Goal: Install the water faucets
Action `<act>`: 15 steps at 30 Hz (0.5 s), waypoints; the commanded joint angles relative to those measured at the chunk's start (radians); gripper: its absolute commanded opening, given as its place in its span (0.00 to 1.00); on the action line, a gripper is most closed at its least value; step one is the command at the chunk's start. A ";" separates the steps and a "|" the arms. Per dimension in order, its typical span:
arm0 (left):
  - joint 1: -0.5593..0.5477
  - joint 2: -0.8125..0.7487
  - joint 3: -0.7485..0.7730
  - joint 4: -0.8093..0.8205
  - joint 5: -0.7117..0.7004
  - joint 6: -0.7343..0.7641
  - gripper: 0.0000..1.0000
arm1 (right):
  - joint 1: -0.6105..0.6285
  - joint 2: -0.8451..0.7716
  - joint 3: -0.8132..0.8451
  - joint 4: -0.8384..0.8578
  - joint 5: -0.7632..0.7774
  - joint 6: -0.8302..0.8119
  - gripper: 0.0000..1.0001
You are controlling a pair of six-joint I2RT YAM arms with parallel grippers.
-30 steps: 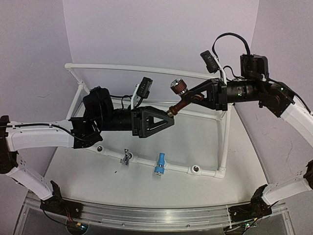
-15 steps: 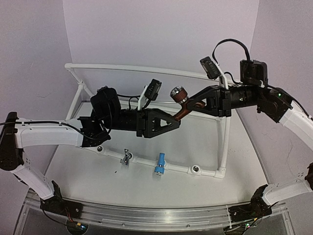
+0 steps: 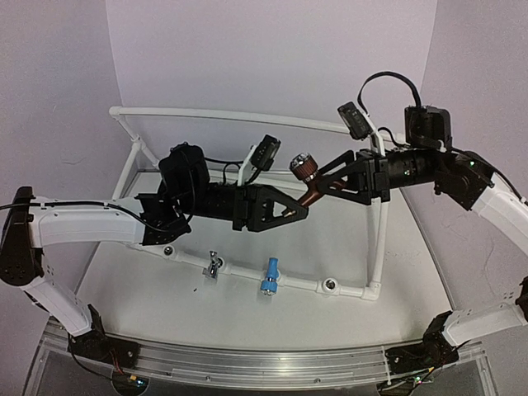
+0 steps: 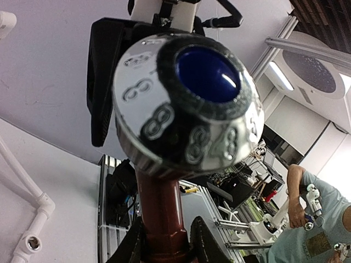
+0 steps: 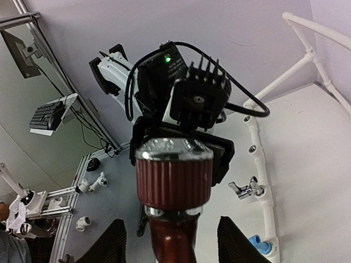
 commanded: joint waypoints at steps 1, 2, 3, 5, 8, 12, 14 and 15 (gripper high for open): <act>0.000 0.011 0.070 -0.078 0.068 0.032 0.00 | 0.003 -0.025 0.018 -0.144 0.055 -0.140 0.57; 0.000 0.015 0.076 -0.102 0.081 0.039 0.00 | 0.002 -0.018 0.023 -0.179 0.059 -0.163 0.56; 0.000 0.021 0.088 -0.129 0.101 0.046 0.00 | 0.002 -0.007 0.030 -0.218 0.061 -0.191 0.55; 0.000 0.033 0.114 -0.178 0.123 0.067 0.00 | 0.003 0.018 0.044 -0.275 0.063 -0.238 0.53; 0.000 0.057 0.143 -0.204 0.163 0.072 0.00 | 0.003 0.050 0.053 -0.334 0.055 -0.275 0.50; 0.000 0.090 0.173 -0.231 0.204 0.078 0.00 | 0.004 0.066 0.059 -0.358 0.027 -0.293 0.43; 0.000 0.100 0.180 -0.235 0.215 0.082 0.00 | 0.004 0.072 0.068 -0.361 0.016 -0.289 0.38; 0.000 0.103 0.181 -0.236 0.220 0.081 0.00 | 0.004 0.077 0.072 -0.362 0.012 -0.286 0.37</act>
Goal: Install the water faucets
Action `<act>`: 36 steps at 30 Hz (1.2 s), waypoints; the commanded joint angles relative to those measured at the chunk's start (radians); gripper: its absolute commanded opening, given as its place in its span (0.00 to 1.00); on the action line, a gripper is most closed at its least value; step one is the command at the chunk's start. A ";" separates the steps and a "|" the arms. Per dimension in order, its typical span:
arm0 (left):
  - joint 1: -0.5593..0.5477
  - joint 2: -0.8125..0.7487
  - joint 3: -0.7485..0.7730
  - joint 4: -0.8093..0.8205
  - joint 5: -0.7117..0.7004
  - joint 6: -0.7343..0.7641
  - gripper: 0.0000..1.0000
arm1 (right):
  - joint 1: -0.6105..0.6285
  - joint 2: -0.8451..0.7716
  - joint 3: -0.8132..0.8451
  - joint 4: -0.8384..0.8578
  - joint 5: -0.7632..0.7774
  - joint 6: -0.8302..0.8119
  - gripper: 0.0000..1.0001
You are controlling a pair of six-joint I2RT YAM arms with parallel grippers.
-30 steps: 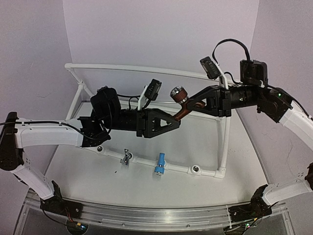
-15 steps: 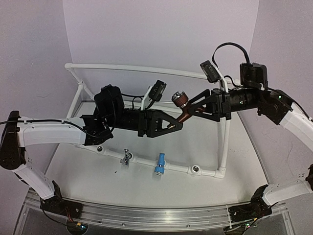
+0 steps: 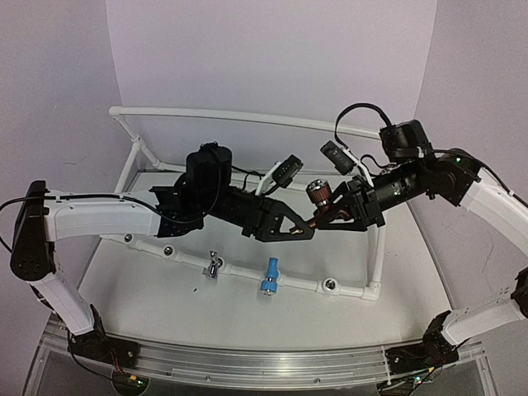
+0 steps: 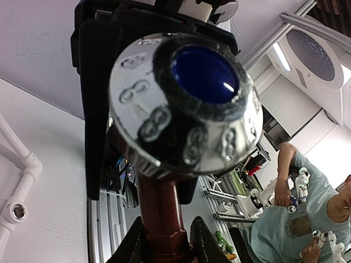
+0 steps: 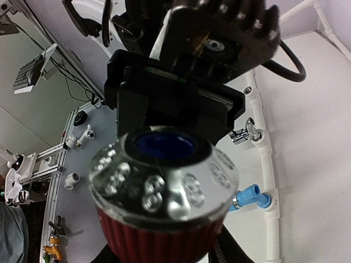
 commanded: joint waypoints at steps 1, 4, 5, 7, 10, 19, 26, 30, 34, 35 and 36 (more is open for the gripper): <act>-0.003 0.011 0.069 0.001 0.077 0.030 0.00 | 0.001 0.014 0.058 -0.038 -0.018 -0.026 0.37; -0.003 0.013 0.073 -0.015 0.080 0.044 0.00 | 0.001 0.020 0.069 -0.039 -0.032 -0.010 0.38; -0.003 0.013 0.073 -0.023 0.079 0.049 0.00 | 0.001 0.021 0.070 -0.039 -0.034 -0.006 0.35; -0.003 0.013 0.077 -0.036 0.075 0.056 0.00 | 0.002 0.021 0.069 -0.039 -0.036 -0.005 0.28; -0.003 0.016 0.084 -0.045 0.074 0.057 0.00 | 0.001 0.016 0.061 -0.039 -0.036 -0.004 0.16; -0.003 0.022 0.090 -0.067 0.012 0.063 0.29 | 0.001 -0.013 0.056 -0.042 0.039 0.069 0.00; -0.003 0.028 0.101 -0.071 0.002 0.065 0.45 | 0.000 -0.044 0.016 -0.037 0.052 0.105 0.00; -0.003 0.027 0.103 -0.069 0.004 0.061 0.46 | 0.001 -0.052 0.011 -0.036 0.041 0.109 0.00; -0.003 0.033 0.106 -0.065 0.013 0.054 0.43 | 0.000 -0.054 0.010 -0.034 0.041 0.112 0.00; -0.003 0.035 0.108 -0.066 0.013 0.054 0.44 | 0.000 -0.054 0.010 -0.034 0.042 0.117 0.00; -0.004 0.037 0.109 -0.066 0.014 0.053 0.46 | 0.000 -0.055 0.009 -0.033 0.041 0.123 0.00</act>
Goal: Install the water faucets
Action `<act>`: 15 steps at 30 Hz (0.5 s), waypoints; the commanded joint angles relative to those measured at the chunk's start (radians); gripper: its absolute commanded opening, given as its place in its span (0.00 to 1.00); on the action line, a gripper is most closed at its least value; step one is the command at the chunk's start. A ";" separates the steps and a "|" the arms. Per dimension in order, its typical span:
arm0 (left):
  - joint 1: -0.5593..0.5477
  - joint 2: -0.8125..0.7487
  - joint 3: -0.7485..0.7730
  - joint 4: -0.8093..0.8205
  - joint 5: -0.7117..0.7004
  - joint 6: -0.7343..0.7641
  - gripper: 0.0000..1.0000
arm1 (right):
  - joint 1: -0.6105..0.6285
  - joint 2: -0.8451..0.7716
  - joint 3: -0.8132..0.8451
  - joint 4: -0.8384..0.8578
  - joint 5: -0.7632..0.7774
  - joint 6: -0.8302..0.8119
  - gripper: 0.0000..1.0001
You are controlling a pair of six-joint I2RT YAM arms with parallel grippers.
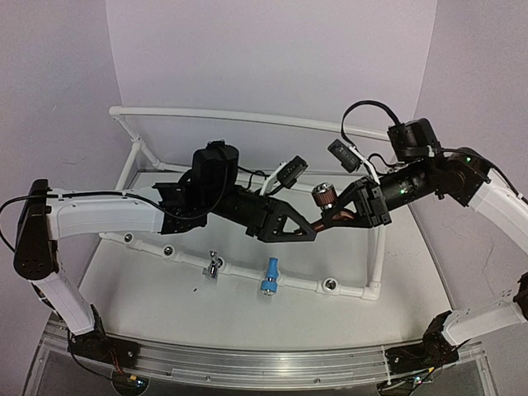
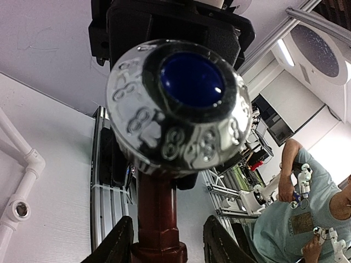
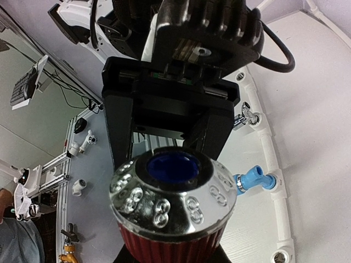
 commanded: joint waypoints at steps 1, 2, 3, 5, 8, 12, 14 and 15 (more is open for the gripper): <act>-0.002 0.010 0.058 0.020 0.011 0.004 0.49 | 0.000 -0.023 -0.006 0.025 -0.003 0.028 0.00; -0.002 0.011 0.058 0.020 0.010 0.003 0.51 | 0.000 -0.026 -0.007 0.025 0.001 0.038 0.00; -0.002 0.010 0.057 0.019 0.000 0.003 0.56 | 0.000 -0.031 -0.010 0.026 0.014 0.045 0.00; -0.001 0.002 0.052 0.004 -0.047 0.009 0.67 | 0.000 -0.048 -0.026 0.031 0.083 0.112 0.00; 0.002 -0.025 0.028 -0.039 -0.198 0.032 0.75 | 0.000 -0.080 -0.061 0.034 0.243 0.187 0.00; 0.009 -0.081 -0.012 -0.096 -0.456 0.031 0.92 | 0.000 -0.131 -0.110 0.029 0.429 0.309 0.00; 0.009 -0.096 -0.014 -0.147 -0.598 0.031 0.94 | 0.000 -0.146 -0.138 0.016 0.499 0.335 0.00; 0.009 -0.101 -0.013 -0.175 -0.672 0.021 0.95 | 0.000 -0.150 -0.152 0.008 0.539 0.355 0.00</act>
